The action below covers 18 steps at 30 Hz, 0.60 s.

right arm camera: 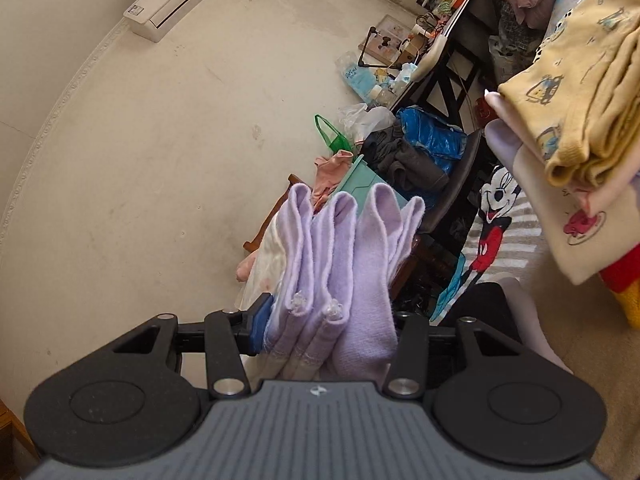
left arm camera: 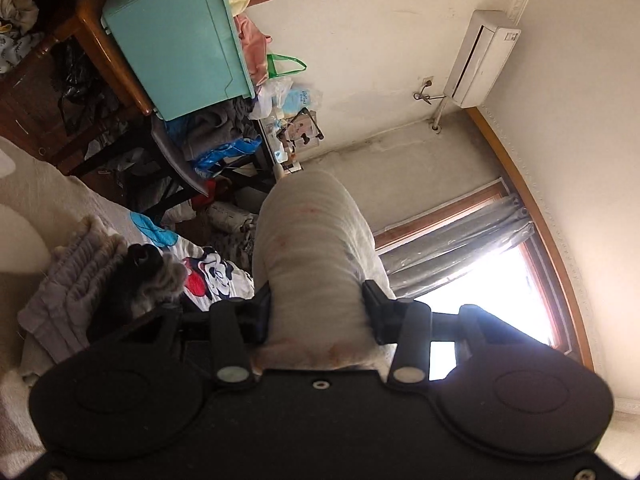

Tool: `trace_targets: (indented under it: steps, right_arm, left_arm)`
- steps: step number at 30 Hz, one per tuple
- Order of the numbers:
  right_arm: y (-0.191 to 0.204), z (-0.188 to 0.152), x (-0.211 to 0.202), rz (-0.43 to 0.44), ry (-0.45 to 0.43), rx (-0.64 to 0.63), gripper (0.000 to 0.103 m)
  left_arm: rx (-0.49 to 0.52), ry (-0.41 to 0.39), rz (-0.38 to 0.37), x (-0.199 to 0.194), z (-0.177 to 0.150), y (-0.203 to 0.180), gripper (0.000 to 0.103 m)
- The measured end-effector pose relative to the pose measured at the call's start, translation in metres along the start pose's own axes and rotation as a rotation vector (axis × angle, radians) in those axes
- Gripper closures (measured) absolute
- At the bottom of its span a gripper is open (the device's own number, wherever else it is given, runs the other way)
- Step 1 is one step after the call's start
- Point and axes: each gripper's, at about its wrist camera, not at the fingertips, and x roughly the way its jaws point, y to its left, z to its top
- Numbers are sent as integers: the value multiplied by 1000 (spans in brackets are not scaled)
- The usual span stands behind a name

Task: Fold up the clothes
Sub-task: 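Lift the folded garment off the bed and carry it toward the clothes stack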

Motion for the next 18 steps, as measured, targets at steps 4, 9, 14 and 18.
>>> trace_targets:
  steps: [4, 9, 14, 18]
  right_arm:
    - [-24, -1, 22, -35, 11, 7, 55]
    - [-67, -23, 40, -193, 61, 40, 55]
    - [-93, -34, 38, -219, 56, 78, 58]
    - [-67, -30, 37, -296, 80, -14, 54]
  left_arm:
    - [-27, 33, 46, 5, -1, 18, 60]
    - [36, 64, 204, 17, -6, 38, 59]
    - [51, 62, 253, 19, -17, 45, 57]
    - [58, 56, 258, 17, -20, 46, 46]
